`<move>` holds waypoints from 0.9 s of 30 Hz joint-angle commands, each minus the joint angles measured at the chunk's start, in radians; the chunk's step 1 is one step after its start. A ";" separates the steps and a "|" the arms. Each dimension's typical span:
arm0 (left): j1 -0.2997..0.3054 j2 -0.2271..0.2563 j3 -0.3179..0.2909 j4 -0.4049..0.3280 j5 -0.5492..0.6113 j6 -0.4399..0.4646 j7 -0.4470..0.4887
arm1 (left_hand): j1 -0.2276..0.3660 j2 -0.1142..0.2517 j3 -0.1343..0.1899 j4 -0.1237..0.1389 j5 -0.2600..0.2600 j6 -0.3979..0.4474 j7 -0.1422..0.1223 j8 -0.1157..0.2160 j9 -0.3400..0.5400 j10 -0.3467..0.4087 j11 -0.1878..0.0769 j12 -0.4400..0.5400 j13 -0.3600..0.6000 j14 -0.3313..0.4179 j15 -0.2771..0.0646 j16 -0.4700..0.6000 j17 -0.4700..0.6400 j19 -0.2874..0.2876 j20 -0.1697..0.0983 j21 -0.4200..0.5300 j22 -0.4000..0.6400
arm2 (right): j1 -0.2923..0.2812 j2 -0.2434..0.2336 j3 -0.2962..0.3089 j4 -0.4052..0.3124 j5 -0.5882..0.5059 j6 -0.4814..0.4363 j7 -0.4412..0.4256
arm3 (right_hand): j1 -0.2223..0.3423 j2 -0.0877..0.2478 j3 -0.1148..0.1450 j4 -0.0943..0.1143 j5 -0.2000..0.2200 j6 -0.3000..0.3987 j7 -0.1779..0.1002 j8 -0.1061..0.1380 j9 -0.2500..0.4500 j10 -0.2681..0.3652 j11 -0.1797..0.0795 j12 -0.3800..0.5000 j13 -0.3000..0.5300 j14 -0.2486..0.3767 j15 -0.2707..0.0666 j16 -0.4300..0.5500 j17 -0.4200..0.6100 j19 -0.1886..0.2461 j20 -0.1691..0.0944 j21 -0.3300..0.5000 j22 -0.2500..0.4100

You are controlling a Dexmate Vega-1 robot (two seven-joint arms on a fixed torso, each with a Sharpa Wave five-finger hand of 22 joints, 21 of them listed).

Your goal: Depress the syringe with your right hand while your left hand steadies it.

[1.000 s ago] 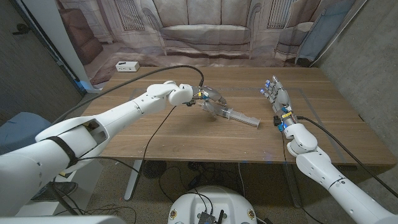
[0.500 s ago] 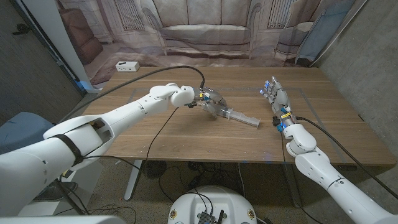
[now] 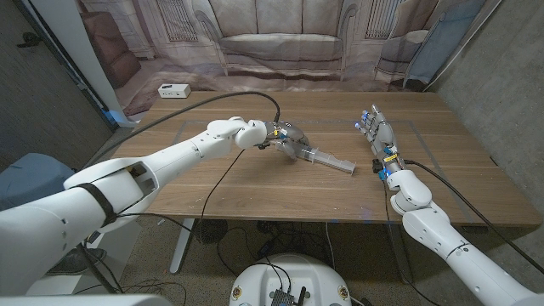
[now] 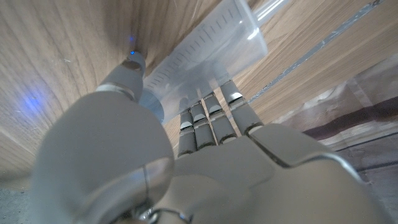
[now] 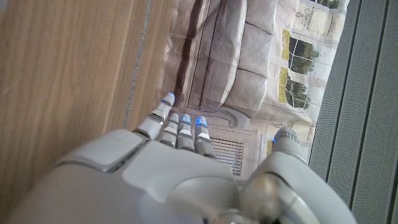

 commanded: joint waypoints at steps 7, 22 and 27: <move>0.007 -0.014 0.014 0.028 -0.032 0.015 0.004 | 0.150 0.060 0.000 -0.010 0.001 0.117 0.000 0.014 0.007 0.107 -0.013 0.025 0.011 0.111 -0.023 0.034 0.011 0.122 -0.007 0.038 0.004 | 0.008 0.006 0.000 0.015 0.010 0.014 0.017 | 0.012 -0.006 -0.005 0.000 -0.002 0.003 -0.005 0.000 0.003 0.006 -0.002 -0.001 0.003 0.012 0.011 0.002 0.004 0.013 0.004 -0.006 0.004; 0.028 -0.004 -0.009 -0.015 -0.072 0.052 -0.006 | 0.267 0.111 0.017 -0.008 0.011 0.219 0.013 0.030 0.012 0.193 -0.005 0.049 0.025 0.207 -0.031 0.058 0.011 0.211 -0.023 0.079 0.006 | -0.007 0.002 0.009 0.009 0.023 0.021 0.022 | 0.013 -0.006 -0.007 0.000 -0.002 0.001 -0.005 0.000 0.003 0.007 -0.003 -0.002 0.003 0.016 0.013 0.002 0.005 0.017 0.006 -0.005 0.004; 0.041 0.010 -0.021 -0.039 -0.079 0.066 0.000 | 0.274 0.117 0.022 -0.006 0.012 0.231 0.015 0.031 0.012 0.203 -0.004 0.051 0.027 0.217 -0.034 0.055 0.008 0.217 -0.025 0.083 0.006 | -0.013 -0.001 0.015 0.002 0.022 0.025 0.018 | 0.013 -0.006 -0.007 0.000 -0.002 0.002 -0.005 0.000 0.003 0.009 -0.002 -0.002 0.003 0.017 0.012 0.003 0.005 0.017 0.006 -0.006 0.004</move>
